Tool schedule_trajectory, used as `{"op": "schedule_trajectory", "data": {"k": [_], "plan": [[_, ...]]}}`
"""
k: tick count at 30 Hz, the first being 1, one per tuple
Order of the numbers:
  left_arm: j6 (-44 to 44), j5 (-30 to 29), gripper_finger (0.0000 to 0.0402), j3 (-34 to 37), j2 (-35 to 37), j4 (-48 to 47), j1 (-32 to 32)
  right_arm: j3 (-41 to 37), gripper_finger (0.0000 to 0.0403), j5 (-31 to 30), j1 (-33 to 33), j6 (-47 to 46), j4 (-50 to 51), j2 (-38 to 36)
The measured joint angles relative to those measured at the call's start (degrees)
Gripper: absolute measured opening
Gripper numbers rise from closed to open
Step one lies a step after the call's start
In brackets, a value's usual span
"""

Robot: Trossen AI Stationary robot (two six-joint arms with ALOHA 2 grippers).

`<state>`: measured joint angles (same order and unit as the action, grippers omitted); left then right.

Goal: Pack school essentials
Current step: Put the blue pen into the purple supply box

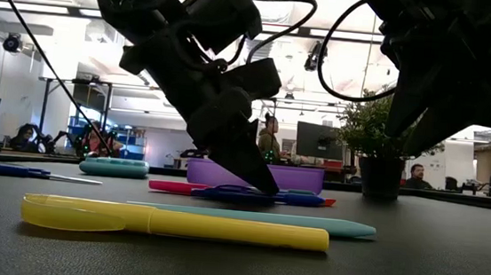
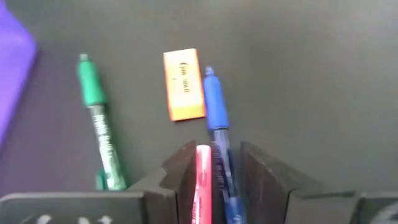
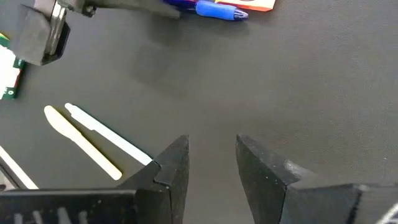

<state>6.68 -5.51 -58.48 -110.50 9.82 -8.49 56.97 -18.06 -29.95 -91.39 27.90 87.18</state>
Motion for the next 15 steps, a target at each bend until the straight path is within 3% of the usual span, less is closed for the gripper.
{"op": "schedule_trajectory", "data": {"k": [6,15], "plan": [[-5.3,2.6,0.0106,0.0,-0.7,0.0,-1.1,0.0,0.0121,0.0,0.0,0.0,0.0,0.0],[-8.8,1.0,0.0106,-1.0,-0.9,0.1,-1.1,0.0,0.0121,0.0,0.0,0.1,0.1,0.0]]}}
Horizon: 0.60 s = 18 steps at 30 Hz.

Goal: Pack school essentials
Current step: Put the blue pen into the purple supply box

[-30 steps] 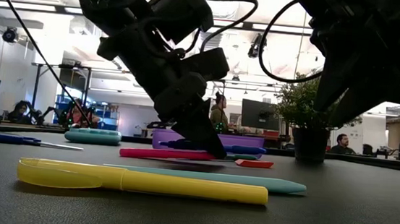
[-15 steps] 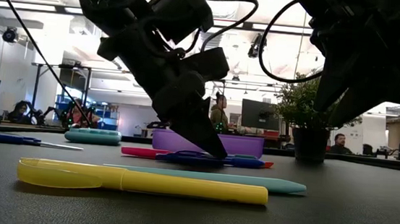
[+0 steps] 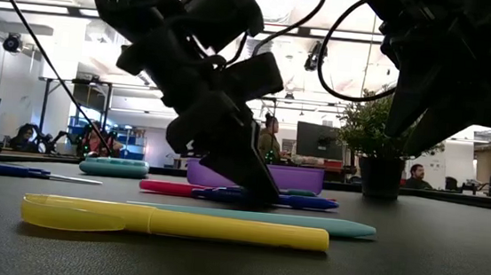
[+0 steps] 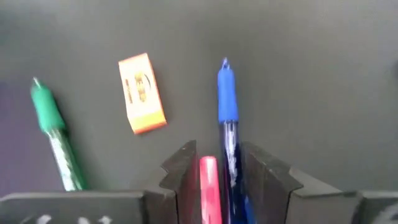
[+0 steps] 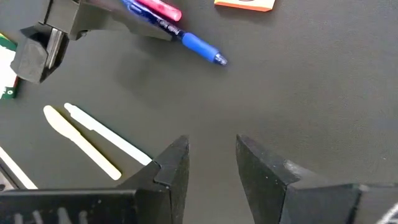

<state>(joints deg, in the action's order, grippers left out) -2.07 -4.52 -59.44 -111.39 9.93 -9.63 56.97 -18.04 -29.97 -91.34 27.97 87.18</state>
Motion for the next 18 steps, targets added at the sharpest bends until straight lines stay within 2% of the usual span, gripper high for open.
{"op": "schedule_trajectory", "data": {"k": [5,12,18], "plan": [[-1.7,-0.1,0.0106,-2.3,0.3,0.1,0.0,0.0,0.0121,0.0,0.0,0.0,0.0,0.0],[-1.4,2.8,0.0106,-3.0,-1.8,0.1,-1.5,0.0,0.0121,0.0,0.0,0.0,0.0,0.0],[-1.3,-0.3,0.0106,-3.1,-2.7,0.0,-1.7,0.0,0.0121,0.0,0.0,-0.1,0.0,0.0]]}}
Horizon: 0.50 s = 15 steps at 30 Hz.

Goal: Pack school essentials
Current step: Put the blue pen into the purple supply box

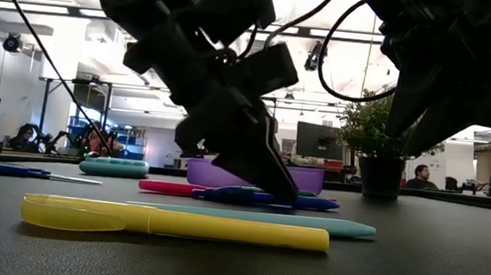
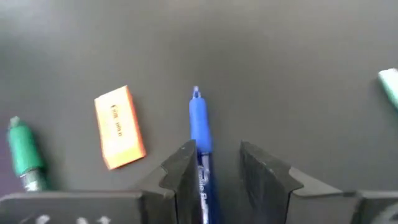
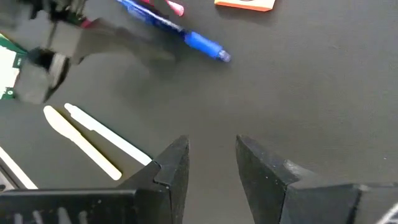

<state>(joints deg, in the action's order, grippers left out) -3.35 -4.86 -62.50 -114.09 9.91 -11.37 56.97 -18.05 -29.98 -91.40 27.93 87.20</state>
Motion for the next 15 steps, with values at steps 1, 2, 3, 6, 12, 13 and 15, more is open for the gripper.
{"op": "schedule_trajectory", "data": {"k": [1,2,3,6,12,13,15], "plan": [[0.1,-0.6,0.0105,0.0,-0.1,-0.5,0.0,0.0,0.0121,0.0,0.0,0.0,0.0,0.0],[0.1,-1.0,0.0102,0.1,-0.1,-0.5,0.0,0.0,0.0121,0.0,0.0,0.0,0.0,0.0],[0.1,-1.5,0.0096,0.1,0.0,-1.0,0.0,0.0,0.0121,0.0,0.0,-0.1,0.0,0.0],[0.2,-1.3,0.0066,-0.1,0.0,-2.5,0.1,0.0,0.0121,0.0,0.0,-0.1,-0.2,0.0],[3.3,-1.0,0.001,-0.4,0.0,-4.2,0.1,0.0,0.0121,0.0,0.0,-0.1,-0.7,0.0],[3.4,-1.0,0.0012,-0.8,0.0,-4.6,0.1,0.0,0.0121,0.0,0.0,-0.1,-0.8,0.0],[3.5,-0.9,0.0014,-1.4,0.2,-5.2,0.1,0.0,0.0121,0.0,0.0,0.0,-1.2,0.0]]}}
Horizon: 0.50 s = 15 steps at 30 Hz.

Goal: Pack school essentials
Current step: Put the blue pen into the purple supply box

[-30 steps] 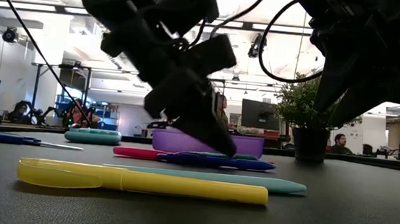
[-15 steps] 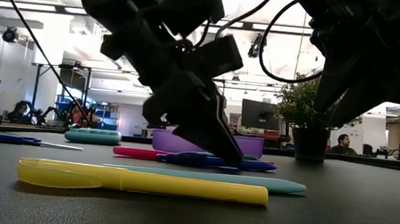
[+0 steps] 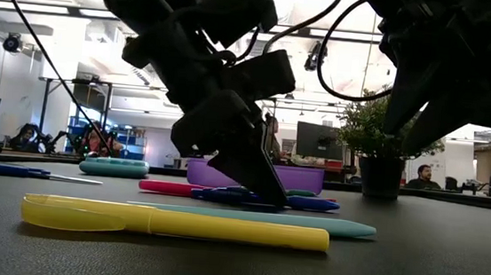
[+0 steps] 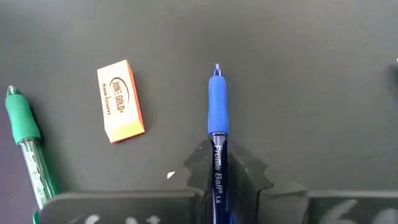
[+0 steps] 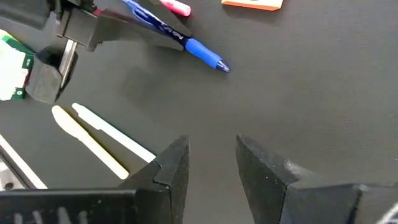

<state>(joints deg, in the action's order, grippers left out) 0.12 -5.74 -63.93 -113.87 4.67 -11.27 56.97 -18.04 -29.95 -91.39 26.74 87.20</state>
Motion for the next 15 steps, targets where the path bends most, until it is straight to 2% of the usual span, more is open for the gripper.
{"op": "schedule_trajectory", "data": {"k": [9,15], "plan": [[1.1,-0.3,0.001,-1.4,5.4,-0.8,1.1,0.0,0.0121,0.0,0.0,0.0,-1.9,0.0],[1.0,-2.5,0.001,-1.3,8.2,-4.0,5.7,0.0,0.0121,0.0,0.0,0.6,-3.9,0.0]]}}
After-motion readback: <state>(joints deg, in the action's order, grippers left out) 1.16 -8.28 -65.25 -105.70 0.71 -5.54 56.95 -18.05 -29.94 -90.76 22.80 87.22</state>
